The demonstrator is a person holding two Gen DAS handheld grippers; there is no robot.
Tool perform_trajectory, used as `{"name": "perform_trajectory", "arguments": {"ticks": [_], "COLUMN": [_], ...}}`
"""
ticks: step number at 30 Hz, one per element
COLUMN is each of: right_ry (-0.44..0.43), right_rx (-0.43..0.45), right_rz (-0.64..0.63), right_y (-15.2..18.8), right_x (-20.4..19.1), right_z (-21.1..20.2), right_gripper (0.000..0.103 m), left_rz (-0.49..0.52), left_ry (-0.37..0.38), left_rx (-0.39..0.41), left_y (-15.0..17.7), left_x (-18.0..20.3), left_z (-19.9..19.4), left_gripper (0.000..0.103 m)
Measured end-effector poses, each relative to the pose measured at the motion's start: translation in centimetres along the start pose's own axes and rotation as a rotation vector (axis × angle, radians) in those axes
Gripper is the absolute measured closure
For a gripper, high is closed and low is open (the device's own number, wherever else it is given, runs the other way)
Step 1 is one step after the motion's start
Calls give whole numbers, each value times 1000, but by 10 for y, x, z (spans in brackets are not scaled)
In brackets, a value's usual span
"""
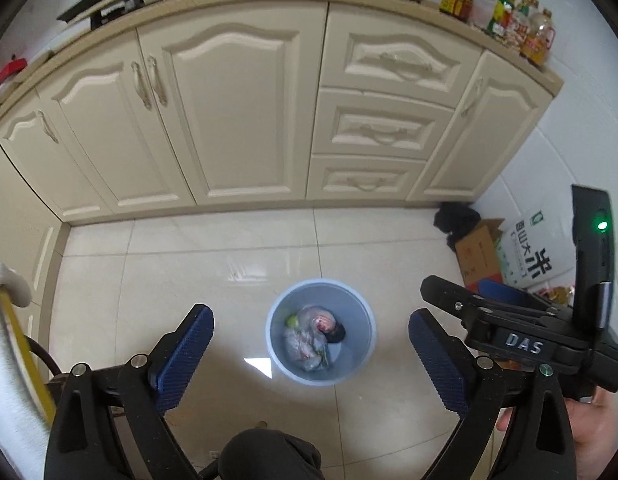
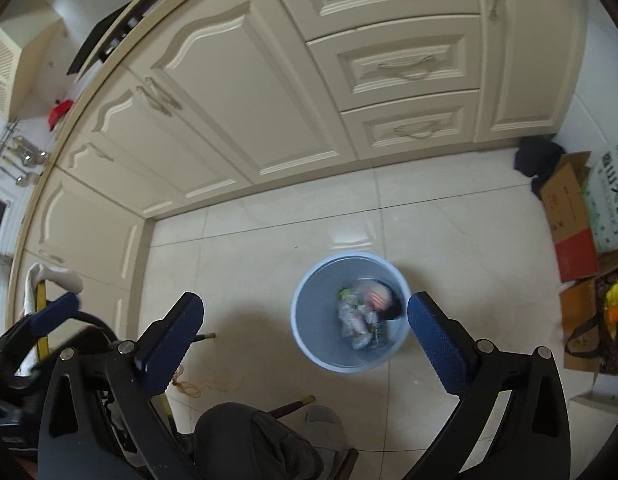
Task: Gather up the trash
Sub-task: 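Return both tools from the bin to the table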
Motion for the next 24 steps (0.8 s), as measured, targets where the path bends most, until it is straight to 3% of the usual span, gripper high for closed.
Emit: {"name": "perform_trajectory", "arguments": {"ticks": [12,19,24], "right_ry": [-26,-85,-138], "right_rx": [89,196,262], "right_rz": [-63,-148,-236], "right_y": [3,5,17], "right_x": [-39,-94,-146], "right_z": [-63,-129,-176], "right_gripper": [0,0,0], "left_rz": [22,-27,-54], "left_ry": [-5,-25,-71], "left_rx": [199,352,420], "left_y": [69,127,173], "left_x": [10,-1,-7], "left_z": [-169,-285,-355], "left_gripper": [3,1,1]}}
Point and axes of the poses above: each gripper's, at about its wrist camera, not at the fingertips, and z roughly the way its jaws point, x to its right, y to its underside, the point moved 9 cm from there along z, roughly the way its jaws point, and after that the axes turned 12 degrees about y, right-handed, at the moved point
